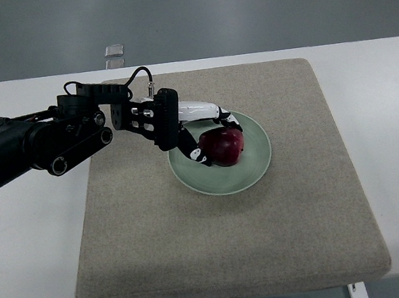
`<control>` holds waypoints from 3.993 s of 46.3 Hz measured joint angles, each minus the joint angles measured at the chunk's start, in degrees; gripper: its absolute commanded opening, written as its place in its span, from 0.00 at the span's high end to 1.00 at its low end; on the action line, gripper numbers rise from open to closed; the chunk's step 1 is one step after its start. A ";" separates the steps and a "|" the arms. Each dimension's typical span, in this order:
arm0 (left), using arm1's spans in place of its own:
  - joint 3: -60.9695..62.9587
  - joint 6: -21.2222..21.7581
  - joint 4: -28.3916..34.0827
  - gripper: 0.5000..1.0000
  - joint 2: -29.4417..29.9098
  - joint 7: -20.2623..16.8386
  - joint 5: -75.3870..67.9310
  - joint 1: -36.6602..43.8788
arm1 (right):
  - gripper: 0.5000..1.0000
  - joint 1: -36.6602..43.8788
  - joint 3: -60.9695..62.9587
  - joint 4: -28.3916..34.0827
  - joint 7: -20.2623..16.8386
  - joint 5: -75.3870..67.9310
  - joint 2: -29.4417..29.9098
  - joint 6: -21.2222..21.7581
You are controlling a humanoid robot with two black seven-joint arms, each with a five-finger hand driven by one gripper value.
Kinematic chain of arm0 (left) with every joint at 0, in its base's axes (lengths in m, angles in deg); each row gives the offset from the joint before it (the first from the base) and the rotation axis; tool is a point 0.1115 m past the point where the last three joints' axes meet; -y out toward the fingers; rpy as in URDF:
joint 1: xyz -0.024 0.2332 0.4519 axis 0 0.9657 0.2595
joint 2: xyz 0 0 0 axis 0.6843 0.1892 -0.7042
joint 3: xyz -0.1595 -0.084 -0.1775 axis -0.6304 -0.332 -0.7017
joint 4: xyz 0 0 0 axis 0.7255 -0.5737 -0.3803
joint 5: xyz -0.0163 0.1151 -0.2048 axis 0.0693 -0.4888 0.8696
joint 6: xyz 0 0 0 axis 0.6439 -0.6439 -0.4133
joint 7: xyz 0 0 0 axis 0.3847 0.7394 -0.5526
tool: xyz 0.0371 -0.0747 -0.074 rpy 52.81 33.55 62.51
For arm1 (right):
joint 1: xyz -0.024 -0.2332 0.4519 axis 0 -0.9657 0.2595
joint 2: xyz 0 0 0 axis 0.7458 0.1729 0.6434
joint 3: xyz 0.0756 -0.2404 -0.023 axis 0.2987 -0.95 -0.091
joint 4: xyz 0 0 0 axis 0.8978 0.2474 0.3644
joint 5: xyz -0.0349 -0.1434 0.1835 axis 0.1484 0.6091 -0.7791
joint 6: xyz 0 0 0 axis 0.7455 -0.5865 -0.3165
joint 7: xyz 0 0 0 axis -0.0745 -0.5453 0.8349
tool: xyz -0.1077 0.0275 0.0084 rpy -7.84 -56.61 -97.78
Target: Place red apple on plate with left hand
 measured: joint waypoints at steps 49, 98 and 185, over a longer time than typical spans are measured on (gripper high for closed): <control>-0.88 3.68 5.23 0.07 1.70 -0.10 1.38 -0.06 | 0.07 0.00 0.00 0.00 0.00 0.00 0.00 0.00; -2.15 11.11 18.07 0.01 -1.28 3.34 63.76 -2.20 | 0.07 0.00 0.00 0.00 0.00 0.00 0.00 0.00; -18.96 -3.65 35.84 0.02 -11.82 14.14 104.14 3.64 | 0.07 0.00 0.00 0.00 0.00 0.00 0.00 0.00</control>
